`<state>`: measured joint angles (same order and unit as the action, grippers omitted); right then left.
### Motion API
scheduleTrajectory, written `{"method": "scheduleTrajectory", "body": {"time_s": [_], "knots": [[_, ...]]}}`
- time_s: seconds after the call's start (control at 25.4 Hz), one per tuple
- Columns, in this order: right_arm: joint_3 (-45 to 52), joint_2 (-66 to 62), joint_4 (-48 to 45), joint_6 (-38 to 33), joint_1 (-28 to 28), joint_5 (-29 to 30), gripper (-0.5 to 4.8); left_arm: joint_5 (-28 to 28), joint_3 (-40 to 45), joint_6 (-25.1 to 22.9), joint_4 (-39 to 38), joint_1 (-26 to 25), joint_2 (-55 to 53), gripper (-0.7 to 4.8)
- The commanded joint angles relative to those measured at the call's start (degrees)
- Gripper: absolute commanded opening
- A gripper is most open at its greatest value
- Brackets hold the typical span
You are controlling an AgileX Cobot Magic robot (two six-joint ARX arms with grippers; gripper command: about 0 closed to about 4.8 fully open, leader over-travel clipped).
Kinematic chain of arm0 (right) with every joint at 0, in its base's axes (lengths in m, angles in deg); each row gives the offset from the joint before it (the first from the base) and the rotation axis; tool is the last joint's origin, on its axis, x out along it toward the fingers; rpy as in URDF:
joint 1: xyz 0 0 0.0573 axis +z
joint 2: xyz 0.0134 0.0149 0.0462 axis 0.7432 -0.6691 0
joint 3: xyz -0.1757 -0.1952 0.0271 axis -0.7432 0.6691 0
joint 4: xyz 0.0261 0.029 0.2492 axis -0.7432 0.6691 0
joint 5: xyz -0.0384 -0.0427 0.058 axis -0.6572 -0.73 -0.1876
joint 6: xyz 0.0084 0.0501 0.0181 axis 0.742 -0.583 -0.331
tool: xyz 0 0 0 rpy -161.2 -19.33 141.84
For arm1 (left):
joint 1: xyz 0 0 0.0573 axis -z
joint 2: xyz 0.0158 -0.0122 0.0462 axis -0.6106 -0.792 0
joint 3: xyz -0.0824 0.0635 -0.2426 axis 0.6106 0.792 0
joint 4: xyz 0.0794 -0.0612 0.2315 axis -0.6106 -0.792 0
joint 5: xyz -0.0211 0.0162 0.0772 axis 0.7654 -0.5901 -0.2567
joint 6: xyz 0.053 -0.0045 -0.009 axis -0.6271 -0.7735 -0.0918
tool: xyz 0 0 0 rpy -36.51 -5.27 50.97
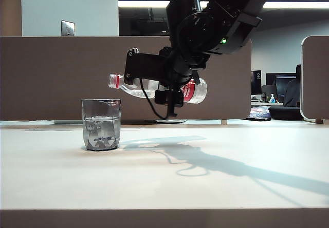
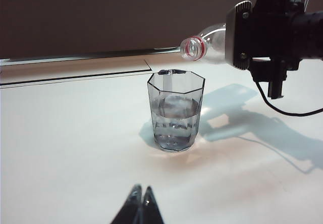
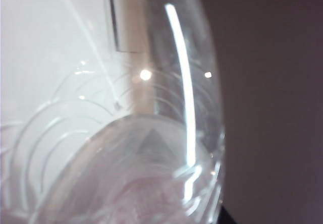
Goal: Pick up the mineral water bottle on the table and pour water into the mug until it's half full.
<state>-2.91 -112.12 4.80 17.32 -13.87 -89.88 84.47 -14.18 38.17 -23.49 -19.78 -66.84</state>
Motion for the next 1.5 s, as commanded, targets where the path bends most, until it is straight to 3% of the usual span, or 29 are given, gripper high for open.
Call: {"method": "scheduleTrajectory", "body": {"time_s": [0.04,0.43,0.63,1.22,1.5], "knots": [[-0.48,0.72,-1.55,-6.60,0.94,-0.26,2.92,0.11,-0.17,-0.02,0.37,-0.02,0.00,-0.05],[-0.44,2.36,-1.29,-30.25,1.44,-5.07,2.91,0.11,-0.17,-0.02,0.37,-0.02,0.00,-0.05],[-0.42,4.15,0.37,-50.12,1.31,-5.01,2.76,0.11,-0.17,-0.02,0.37,-0.02,0.00,-0.05],[1.99,4.26,3.82,-72.98,-1.40,10.43,2.66,0.11,-0.17,-0.02,0.37,-0.04,0.00,-0.05],[10.43,4.74,-8.61,-76.37,-1.88,15.12,2.74,0.11,-0.17,-0.02,0.39,-0.02,-0.02,-0.05]]}}
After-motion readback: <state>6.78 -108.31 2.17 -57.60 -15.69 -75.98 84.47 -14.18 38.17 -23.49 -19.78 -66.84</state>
